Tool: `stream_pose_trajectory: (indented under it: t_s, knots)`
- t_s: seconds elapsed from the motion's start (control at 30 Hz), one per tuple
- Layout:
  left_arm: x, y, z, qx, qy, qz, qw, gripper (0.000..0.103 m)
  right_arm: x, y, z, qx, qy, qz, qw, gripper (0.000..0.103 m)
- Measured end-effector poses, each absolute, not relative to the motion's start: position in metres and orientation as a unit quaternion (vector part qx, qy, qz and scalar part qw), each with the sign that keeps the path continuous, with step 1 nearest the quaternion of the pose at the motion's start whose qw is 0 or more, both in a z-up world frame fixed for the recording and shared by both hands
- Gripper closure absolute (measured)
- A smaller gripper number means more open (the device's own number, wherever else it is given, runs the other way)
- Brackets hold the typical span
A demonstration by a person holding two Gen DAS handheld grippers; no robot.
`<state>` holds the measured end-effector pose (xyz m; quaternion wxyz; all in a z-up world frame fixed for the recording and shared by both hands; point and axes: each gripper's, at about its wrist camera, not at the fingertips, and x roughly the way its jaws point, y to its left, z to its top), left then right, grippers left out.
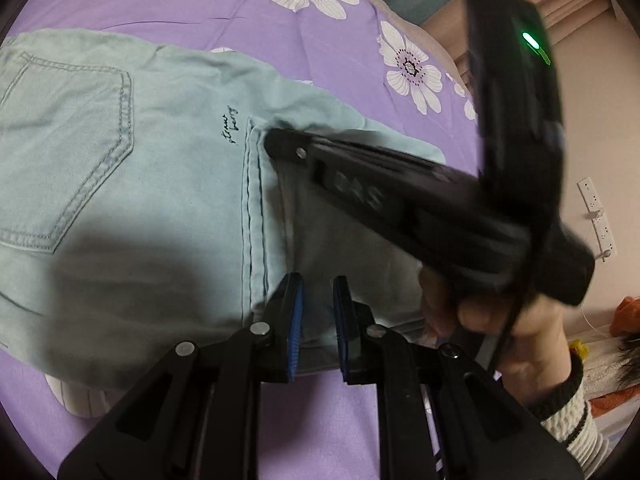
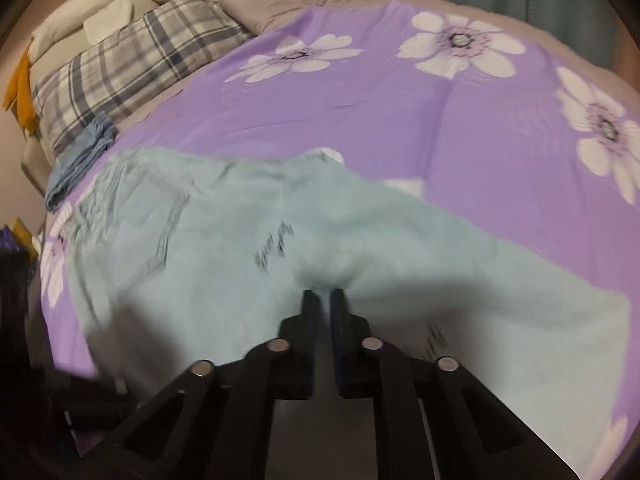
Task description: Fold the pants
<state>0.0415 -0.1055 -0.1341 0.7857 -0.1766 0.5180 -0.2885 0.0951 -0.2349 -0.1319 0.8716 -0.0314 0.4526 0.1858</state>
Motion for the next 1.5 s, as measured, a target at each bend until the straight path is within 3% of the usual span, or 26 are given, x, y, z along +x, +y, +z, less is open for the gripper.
stream_pose_trajectory:
  t_s: [0.27,0.6,0.63,0.7,0.73,0.77,1.13,1.5]
  knots:
    - [0.040,-0.100,-0.135,-0.184,0.519,-0.296,0.780,0.088,0.082,-0.245,-0.130,0.019,0.462,0.184,0.868,0.094]
    - [0.026,-0.096,-0.131,-0.178,0.515,-0.315,0.777,0.087,-0.034,-0.256,-0.137,-0.025,0.430,0.147,0.891,0.094]
    - [0.021,-0.093,-0.128,-0.182,0.515,-0.322,0.773,0.081,-0.047,-0.254,-0.135,-0.036,0.422,0.145,0.894,0.094]
    - [0.009,-0.081,-0.120,-0.193,0.506,-0.334,0.771,0.059,-0.061,-0.253,-0.130,-0.026,0.432,0.149,0.889,0.094]
    - [0.001,-0.072,-0.115,-0.195,0.497,-0.333,0.777,0.042,-0.065,-0.254,-0.127,-0.010,0.436,0.154,0.887,0.094]
    - [-0.009,-0.060,-0.109,-0.198,0.486,-0.329,0.785,0.035,-0.070,-0.256,-0.123,0.010,0.433,0.164,0.886,0.094]
    - [-0.025,0.078,-0.130,-0.350,0.474,-0.207,0.781,0.034,-0.084,-0.245,-0.104,0.064,0.399,0.190,0.895,0.092]
    - [0.010,0.112,-0.143,-0.453,0.419,-0.146,0.773,0.033,-0.079,-0.234,-0.102,0.046,0.406,0.192,0.892,0.092]
